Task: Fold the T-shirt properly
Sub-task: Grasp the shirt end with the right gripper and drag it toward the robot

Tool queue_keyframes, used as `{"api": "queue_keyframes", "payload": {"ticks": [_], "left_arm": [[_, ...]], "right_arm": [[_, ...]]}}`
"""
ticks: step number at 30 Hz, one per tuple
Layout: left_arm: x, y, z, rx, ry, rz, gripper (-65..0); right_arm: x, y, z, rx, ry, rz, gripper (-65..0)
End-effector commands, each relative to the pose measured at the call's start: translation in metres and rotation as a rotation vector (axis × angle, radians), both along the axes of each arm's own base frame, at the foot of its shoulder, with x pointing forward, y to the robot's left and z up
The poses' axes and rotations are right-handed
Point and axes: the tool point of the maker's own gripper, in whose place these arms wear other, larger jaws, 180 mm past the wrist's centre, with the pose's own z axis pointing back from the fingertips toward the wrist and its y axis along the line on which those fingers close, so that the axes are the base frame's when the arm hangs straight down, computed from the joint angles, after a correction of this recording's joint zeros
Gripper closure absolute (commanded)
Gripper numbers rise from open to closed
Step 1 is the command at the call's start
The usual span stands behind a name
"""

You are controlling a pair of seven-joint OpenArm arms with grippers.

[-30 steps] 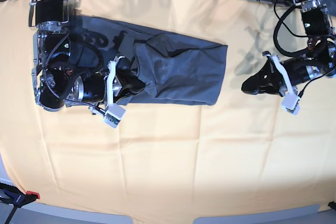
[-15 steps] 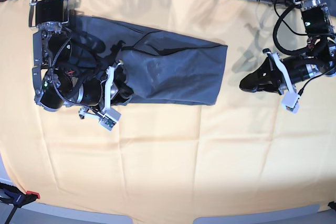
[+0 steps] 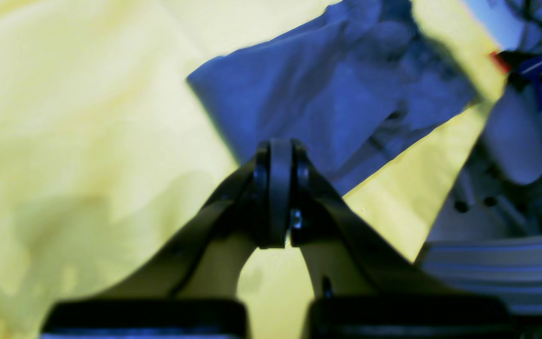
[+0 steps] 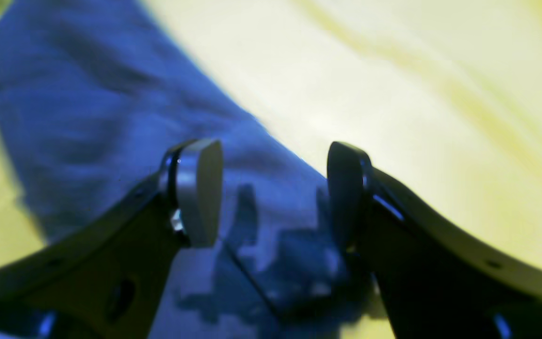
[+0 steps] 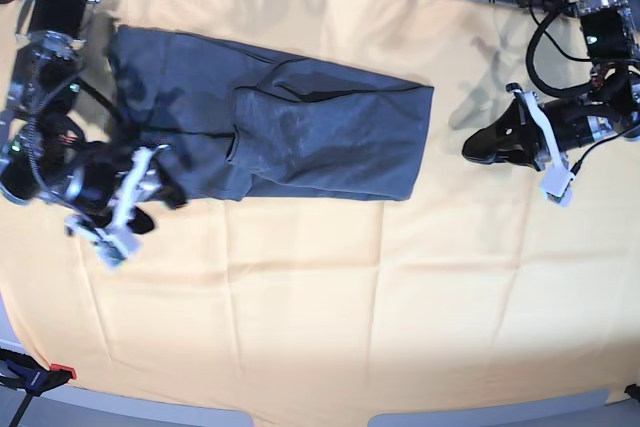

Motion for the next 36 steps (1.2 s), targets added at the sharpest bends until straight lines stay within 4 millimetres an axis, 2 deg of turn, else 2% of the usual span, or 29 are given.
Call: {"api": "queue_keyframes", "payload": {"ticks": [1, 6, 9, 11, 13, 17, 20, 27, 31, 36], "left_arm": [[0.005, 0.004, 0.015, 0.001, -0.051, -0.005, 0.0], [0.007, 0.015, 0.02, 0.046, -0.057, -0.008, 0.0], [0.009, 0.017, 0.022, 0.048, -0.061, -0.001, 0.0], [0.009, 0.017, 0.022, 0.046, -0.057, 0.002, 0.0], [0.009, 0.017, 0.022, 0.045, -0.056, 0.002, 0.0], [0.01, 0.016, 0.024, 0.038, -0.064, 0.005, 0.0], [0.01, 0.017, 0.024, 0.037, -0.064, 0.007, 0.0], [0.011, 0.017, 0.024, 0.029, -0.049, 0.021, 0.0], [0.011, 0.017, 0.024, 0.029, -0.05, 0.02, 0.0], [0.011, 0.017, 0.024, 0.029, -0.05, 0.02, 0.0]], "right_arm": [[0.0, -0.012, 0.009, 0.019, -0.028, -0.035, -37.1], [-0.041, -0.081, -0.019, 0.033, 0.083, -0.296, -37.1], [-0.066, -0.109, -0.031, 0.053, 0.117, -0.423, -37.1], [-0.082, -0.12, -0.038, 0.076, 0.137, -0.484, -37.1], [-0.093, -0.116, -0.045, 0.12, 0.159, -0.502, -37.1], [-0.104, -0.091, -0.062, 0.246, 0.203, -0.48, -37.1], [-0.104, -0.078, -0.074, 0.353, 0.231, -0.47, -37.1], [-0.101, -0.064, -0.105, 0.58, 0.297, -0.463, -37.1], [-0.093, -0.059, -0.107, 0.684, 0.293, -0.44, -37.1], [-0.085, -0.037, -0.094, 0.782, 0.298, -0.371, -37.1]]}}
